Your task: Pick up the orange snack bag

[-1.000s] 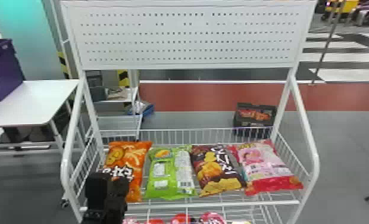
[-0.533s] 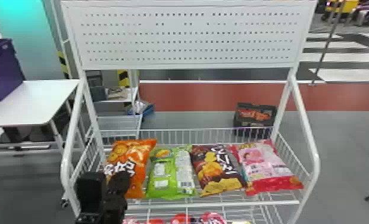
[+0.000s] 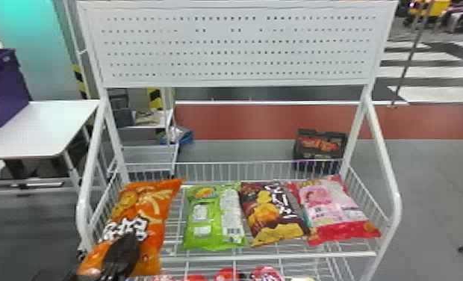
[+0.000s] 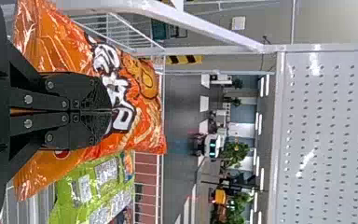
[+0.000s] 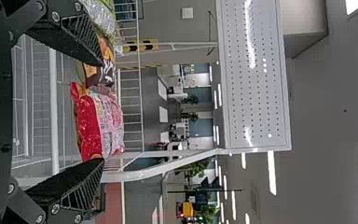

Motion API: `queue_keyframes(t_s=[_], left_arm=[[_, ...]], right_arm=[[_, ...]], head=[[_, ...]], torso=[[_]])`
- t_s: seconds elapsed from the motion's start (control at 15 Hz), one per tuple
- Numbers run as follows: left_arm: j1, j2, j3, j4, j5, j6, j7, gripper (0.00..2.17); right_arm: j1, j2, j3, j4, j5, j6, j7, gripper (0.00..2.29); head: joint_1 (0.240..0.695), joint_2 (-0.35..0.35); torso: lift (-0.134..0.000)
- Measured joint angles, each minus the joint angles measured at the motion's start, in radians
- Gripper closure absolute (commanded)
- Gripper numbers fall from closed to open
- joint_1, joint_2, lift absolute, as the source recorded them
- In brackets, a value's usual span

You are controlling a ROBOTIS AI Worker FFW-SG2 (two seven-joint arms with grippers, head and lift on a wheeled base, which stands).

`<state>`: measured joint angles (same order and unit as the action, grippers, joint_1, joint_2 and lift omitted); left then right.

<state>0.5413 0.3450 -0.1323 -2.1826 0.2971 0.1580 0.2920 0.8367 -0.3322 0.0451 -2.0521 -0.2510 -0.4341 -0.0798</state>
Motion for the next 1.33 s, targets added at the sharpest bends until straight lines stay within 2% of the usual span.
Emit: queue_keyframes(t_s=[0.4,0.73,1.33], left_arm=[[0.216,0.017,0.021,-0.022,0.001,-0.28,-0.018,1.69],[0.341,0.017,0.043,-0.019,-0.003,-0.479,-0.025,1.69],[0.425,0.02,0.025,-0.016,-0.046,-0.555,-0.028,1.69]], right_arm=[[-0.007,0.001,0.007,0.006,-0.002,0.001,0.0,0.17],[-0.007,0.001,0.01,0.005,-0.001,-0.002,0.0,0.17],[-0.001,-0.006,0.01,0.004,-0.012,-0.034,0.0,0.17]], head=[[0.499,0.0],[0.499,0.0],[0.499,0.0]], torso=[[0.0],[0.0],[0.0]])
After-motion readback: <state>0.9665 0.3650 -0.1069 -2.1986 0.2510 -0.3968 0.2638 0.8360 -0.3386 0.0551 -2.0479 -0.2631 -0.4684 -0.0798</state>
